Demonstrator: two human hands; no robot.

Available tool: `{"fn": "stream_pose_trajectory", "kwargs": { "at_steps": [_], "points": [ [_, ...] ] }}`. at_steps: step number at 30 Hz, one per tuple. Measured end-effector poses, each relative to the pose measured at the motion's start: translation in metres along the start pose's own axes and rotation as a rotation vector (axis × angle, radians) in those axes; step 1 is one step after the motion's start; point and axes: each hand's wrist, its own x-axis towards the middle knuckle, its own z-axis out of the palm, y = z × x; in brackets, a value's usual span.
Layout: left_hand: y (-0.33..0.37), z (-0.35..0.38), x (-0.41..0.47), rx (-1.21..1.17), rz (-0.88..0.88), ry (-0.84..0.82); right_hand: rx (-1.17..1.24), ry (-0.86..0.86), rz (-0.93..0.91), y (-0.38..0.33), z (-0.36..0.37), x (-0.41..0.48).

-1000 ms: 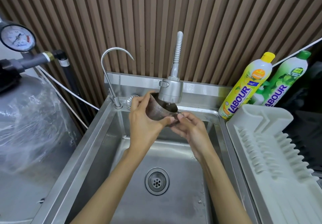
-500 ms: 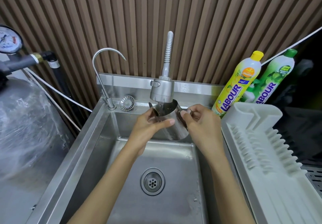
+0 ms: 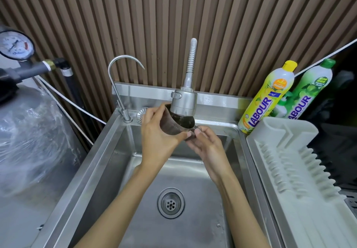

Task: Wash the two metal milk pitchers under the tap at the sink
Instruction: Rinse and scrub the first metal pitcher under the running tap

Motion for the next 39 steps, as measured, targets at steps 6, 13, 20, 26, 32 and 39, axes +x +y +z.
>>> {"fn": "stream_pose_trajectory", "kwargs": {
  "at_steps": [6, 13, 20, 26, 32, 39],
  "points": [
    [0.006, 0.0, -0.011, 0.117, -0.128, 0.0, -0.205, 0.116, 0.025, -0.012, 0.0, -0.008],
    [-0.011, 0.006, -0.008, -0.362, -0.491, -0.371, -0.718, 0.348, -0.097, -0.037, -0.004, -0.005],
    [-0.016, 0.024, -0.003, -0.638, -0.454, -0.344, -0.691, 0.296, -0.246, -0.036, -0.001, -0.008],
    [-0.01, 0.02, 0.004, -0.526, -0.199, -0.134, -0.272, 0.12, -0.167, -0.015, -0.001, 0.005],
    [0.006, 0.003, 0.01, 0.015, -0.087, -0.003, -0.041, 0.085, -0.064, 0.0, 0.009, 0.009],
    [0.009, -0.005, -0.001, 0.225, -0.18, -0.069, -0.234, 0.198, 0.001, -0.02, 0.008, -0.002]
  ]
}}
